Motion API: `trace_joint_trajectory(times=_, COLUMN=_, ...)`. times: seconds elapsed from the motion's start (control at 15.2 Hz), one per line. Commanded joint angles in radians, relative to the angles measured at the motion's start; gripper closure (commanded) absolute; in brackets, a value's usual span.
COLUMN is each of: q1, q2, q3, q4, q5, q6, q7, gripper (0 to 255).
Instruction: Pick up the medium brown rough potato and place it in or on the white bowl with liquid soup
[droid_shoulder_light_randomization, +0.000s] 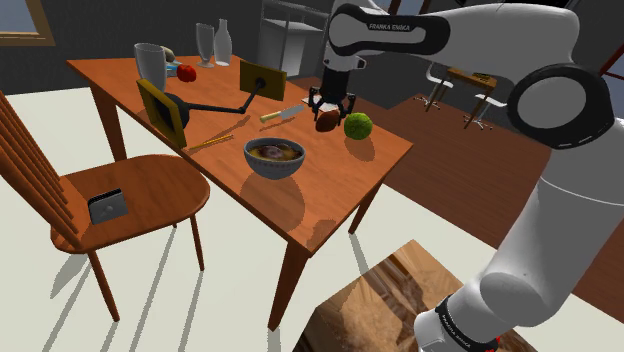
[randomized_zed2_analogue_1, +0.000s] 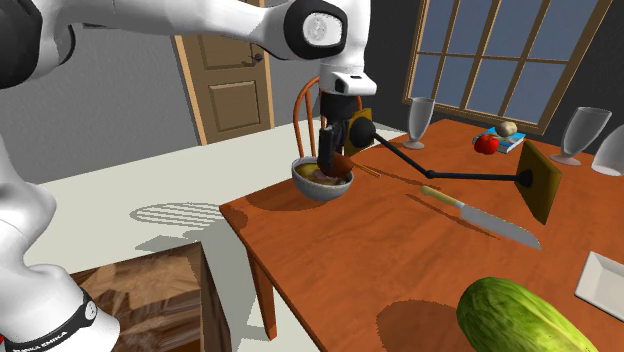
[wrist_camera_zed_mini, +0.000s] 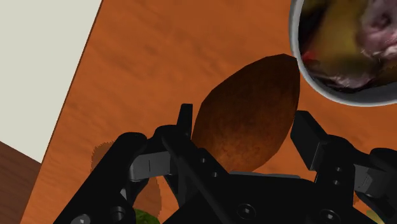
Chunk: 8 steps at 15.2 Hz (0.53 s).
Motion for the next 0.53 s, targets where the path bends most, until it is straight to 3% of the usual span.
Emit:
trace_joint_trajectory(times=0.0, q1=0.027, q2=0.032, q3=0.014, q4=0.043, q5=-0.005, q6=-0.014, q7=0.040, gripper=255)
trace_joint_trajectory(times=0.46, q1=0.136, q2=0.134, q3=0.060, q4=0.195, q5=-0.025, q6=-0.073, q7=0.186, gripper=255)
